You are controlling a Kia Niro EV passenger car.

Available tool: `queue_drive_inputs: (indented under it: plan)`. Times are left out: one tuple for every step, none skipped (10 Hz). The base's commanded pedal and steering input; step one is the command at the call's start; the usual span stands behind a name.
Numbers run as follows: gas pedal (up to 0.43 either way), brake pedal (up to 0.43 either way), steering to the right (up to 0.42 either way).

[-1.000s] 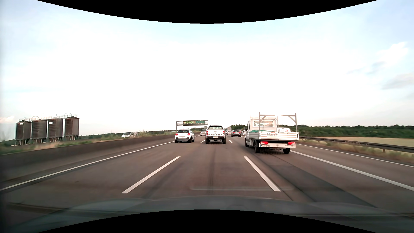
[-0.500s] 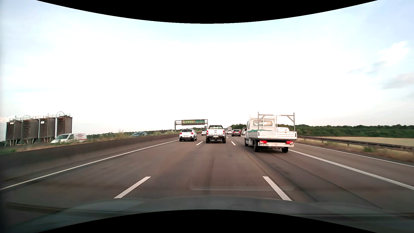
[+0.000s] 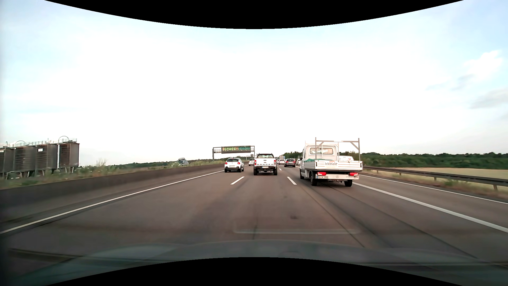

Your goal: Follow the waypoints while adhering to traffic rules and regulations

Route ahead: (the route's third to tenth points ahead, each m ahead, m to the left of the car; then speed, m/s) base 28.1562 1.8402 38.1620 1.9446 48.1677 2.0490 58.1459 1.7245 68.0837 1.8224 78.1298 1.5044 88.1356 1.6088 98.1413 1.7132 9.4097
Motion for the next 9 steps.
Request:
queue_drive_inputs:
  plan:
    - [0.098, 0.000, -0.005]
    - [0.098, 0.000, -0.005]
    - [0.098, 0.000, -0.005]
    - [0.098, 0.000, -0.005]
    - [0.098, 0.000, -0.005]
    - [0.098, 0.000, -0.005]
    - [0.098, 0.000, -0.005]
    - [0.098, 0.000, -0.005]
    - [0.098, 0.000, -0.005]
